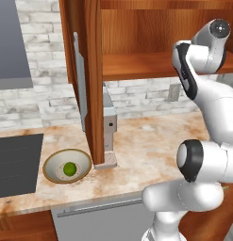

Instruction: Pick the limes from the cabinet and place them in one bowl. Pick the pear from the sink and place it in the other bowl.

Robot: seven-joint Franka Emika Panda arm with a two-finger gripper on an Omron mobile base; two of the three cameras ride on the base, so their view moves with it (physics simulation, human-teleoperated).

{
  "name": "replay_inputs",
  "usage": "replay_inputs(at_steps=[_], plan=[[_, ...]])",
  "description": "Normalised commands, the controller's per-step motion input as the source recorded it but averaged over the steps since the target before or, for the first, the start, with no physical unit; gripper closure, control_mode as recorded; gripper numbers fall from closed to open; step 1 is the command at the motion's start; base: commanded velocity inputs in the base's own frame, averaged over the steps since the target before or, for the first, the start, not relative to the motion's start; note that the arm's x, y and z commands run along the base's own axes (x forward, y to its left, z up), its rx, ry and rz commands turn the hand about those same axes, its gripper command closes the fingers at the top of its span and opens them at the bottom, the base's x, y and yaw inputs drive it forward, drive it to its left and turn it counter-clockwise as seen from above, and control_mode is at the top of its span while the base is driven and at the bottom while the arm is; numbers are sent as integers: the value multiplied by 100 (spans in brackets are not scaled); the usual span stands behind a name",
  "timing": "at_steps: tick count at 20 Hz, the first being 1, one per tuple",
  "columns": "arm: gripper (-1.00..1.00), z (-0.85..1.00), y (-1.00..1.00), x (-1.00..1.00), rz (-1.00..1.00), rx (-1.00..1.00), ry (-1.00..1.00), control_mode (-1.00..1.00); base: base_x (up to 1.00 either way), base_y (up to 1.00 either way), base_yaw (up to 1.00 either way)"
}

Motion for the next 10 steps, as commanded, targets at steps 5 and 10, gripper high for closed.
replay_inputs(at_steps=[5, 10], plan=[[-100, -12, -5, 46, 0, 0, 0, -100, 0, 0, 0], [-100, -7, -14, 45, 0, 0, 1, -100, 0, 0, 0]])
